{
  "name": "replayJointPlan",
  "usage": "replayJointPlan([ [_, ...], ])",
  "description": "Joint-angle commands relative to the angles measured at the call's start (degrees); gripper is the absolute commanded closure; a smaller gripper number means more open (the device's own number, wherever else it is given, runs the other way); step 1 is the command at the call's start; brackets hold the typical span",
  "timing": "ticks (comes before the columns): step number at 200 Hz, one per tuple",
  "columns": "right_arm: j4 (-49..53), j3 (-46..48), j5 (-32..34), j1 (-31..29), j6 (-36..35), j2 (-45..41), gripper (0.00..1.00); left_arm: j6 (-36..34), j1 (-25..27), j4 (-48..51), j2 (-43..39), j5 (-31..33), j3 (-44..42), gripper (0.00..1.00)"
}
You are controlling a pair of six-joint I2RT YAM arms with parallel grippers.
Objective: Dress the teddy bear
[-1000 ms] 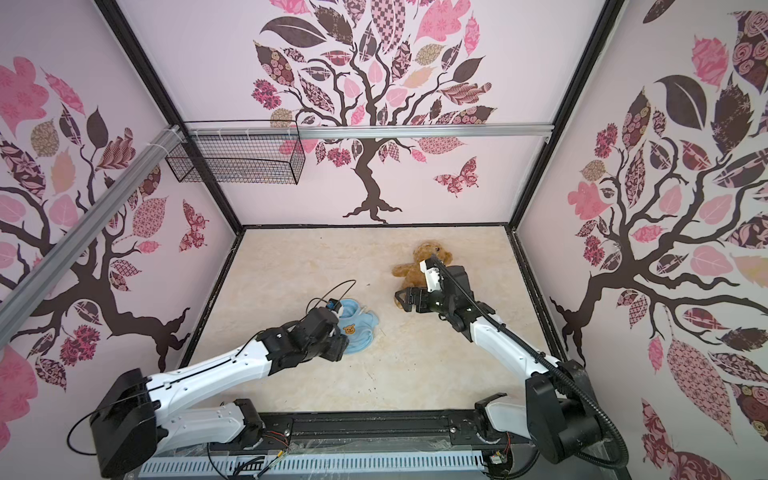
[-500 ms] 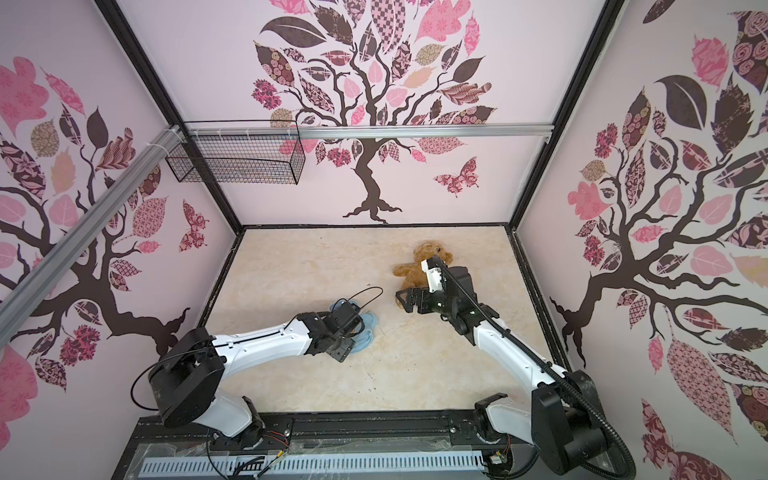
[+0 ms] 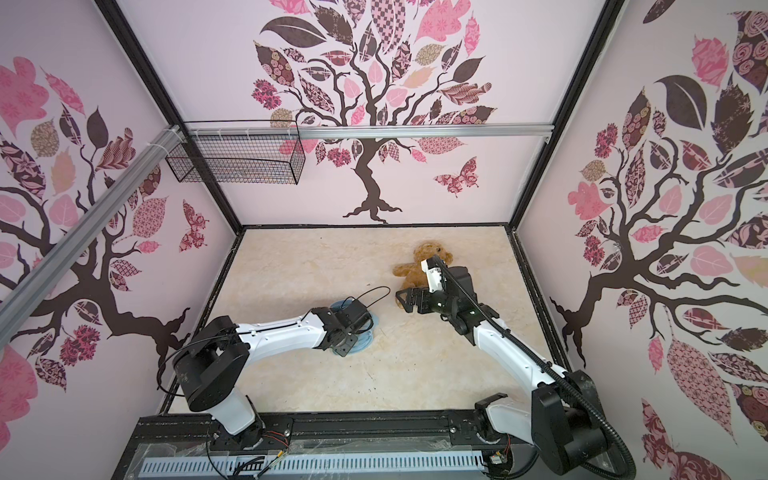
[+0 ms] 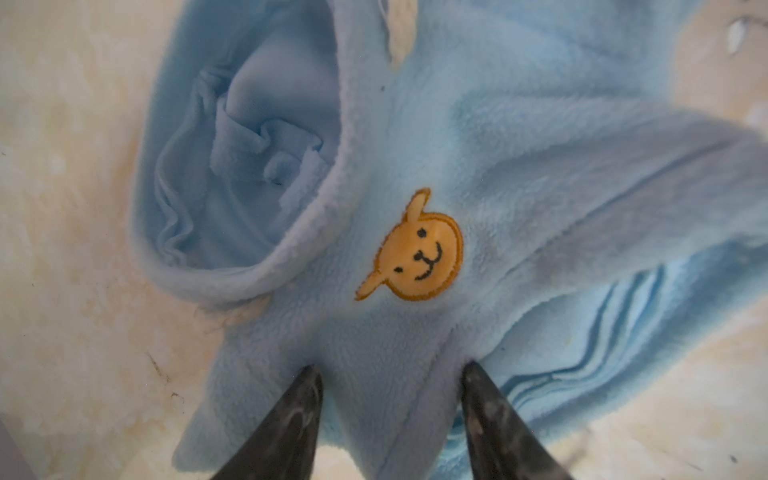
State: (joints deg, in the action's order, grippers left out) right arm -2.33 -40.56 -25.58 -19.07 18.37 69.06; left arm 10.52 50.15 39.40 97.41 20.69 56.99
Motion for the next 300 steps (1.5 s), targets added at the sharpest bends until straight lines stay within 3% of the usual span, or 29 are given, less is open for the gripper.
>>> replayJointPlan([
  [1, 0.13, -0.48, -0.86, -0.18, 0.25, -0.70, 0.00, 0.53, 0.12, 1.07, 0.75, 0.14, 2.71, 0.52],
  [45, 1.55, -0.49, -0.44, -0.17, 0.20, -1.70, 0.01, 3.31, -0.03, -2.35, -1.81, -0.82, 0.49, 0.83],
  [82, 1.45, 1.25, -2.04, -1.02, 0.09, -4.06, 0.03, 8.15, -2.68, -7.30, -6.66, -7.37, -2.65, 1.00],
  [118, 1.21, 2.87, 2.81, -8.71, -4.78, -6.56, 0.06, 14.20, -7.71, -14.92, -13.35, -17.35, -8.27, 1.00],
  [161, -2.67, 3.04, 9.18, -21.11, -7.92, -0.57, 0.08, 18.75, -9.98, -18.28, -17.42, -21.35, -11.70, 1.00],
  [189, -12.51, 6.26, 9.05, -23.80, -4.20, 6.88, 0.12, 20.06, -10.33, -18.89, -18.38, -22.80, -12.38, 1.00],
  [230, -22.57, 7.84, 16.71, -24.37, -1.89, 17.21, 0.18, 21.91, -10.55, -20.50, -19.51, -25.28, -13.98, 1.00],
  [256, -27.16, 6.85, 18.49, -24.42, -1.40, 22.87, 0.32, 22.48, -10.67, -20.92, -20.23, -25.91, -15.13, 1.00],
  [300, -29.58, 3.62, 18.01, -24.43, -0.88, 28.94, 0.78, 22.36, -10.68, -21.24, -21.45, -26.97, -16.58, 1.00],
])
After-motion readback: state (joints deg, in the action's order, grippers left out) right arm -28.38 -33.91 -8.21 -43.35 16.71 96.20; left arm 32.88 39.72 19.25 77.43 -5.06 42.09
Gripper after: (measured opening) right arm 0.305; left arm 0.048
